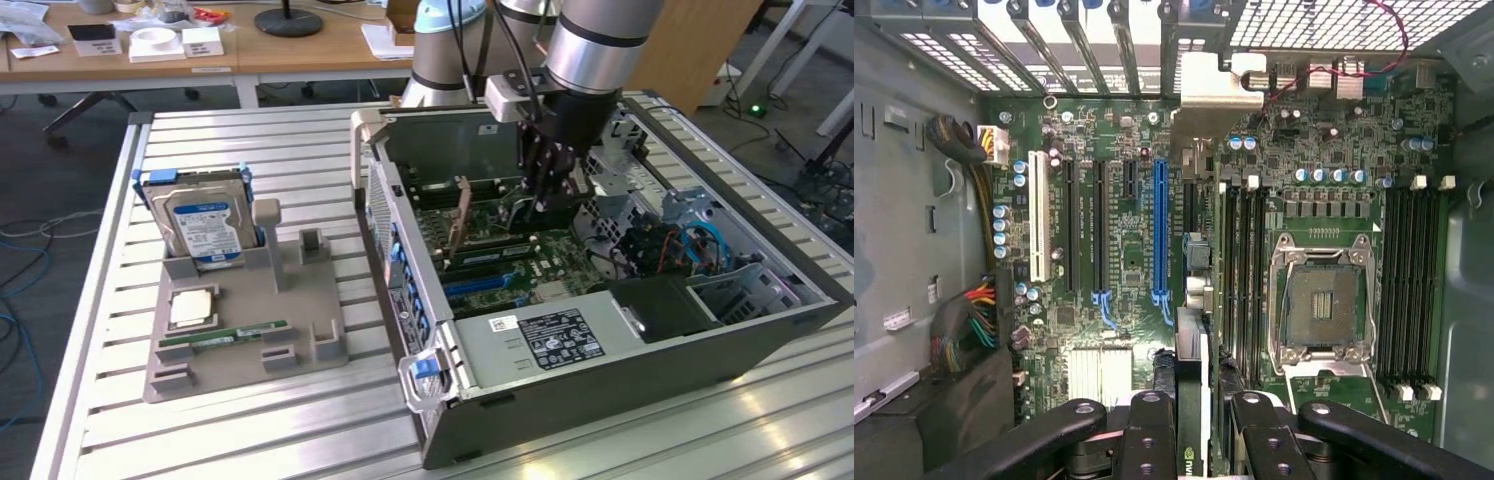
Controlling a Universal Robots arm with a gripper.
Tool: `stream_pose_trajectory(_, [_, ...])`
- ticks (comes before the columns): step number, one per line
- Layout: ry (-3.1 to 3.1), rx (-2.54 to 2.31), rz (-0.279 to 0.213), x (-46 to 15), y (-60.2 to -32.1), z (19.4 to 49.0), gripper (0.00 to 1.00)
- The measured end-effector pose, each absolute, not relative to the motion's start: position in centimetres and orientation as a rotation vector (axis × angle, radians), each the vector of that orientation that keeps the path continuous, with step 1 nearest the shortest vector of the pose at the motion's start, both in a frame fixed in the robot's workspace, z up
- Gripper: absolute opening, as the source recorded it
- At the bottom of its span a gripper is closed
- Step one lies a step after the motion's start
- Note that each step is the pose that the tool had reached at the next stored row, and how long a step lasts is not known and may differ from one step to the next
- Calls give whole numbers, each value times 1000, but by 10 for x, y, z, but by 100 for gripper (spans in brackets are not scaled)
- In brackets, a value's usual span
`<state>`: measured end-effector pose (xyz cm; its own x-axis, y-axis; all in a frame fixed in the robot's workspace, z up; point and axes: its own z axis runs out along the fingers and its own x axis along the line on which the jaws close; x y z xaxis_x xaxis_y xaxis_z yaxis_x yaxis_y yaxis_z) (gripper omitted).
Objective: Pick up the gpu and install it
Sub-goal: 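Insert the gpu into the slot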
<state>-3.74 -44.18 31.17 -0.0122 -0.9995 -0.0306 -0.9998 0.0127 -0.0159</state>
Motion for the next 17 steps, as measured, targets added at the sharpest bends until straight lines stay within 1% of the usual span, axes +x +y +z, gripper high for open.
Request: stream_pose_trajectory(17, [2210,-2184,14,-40,-442,309,26])
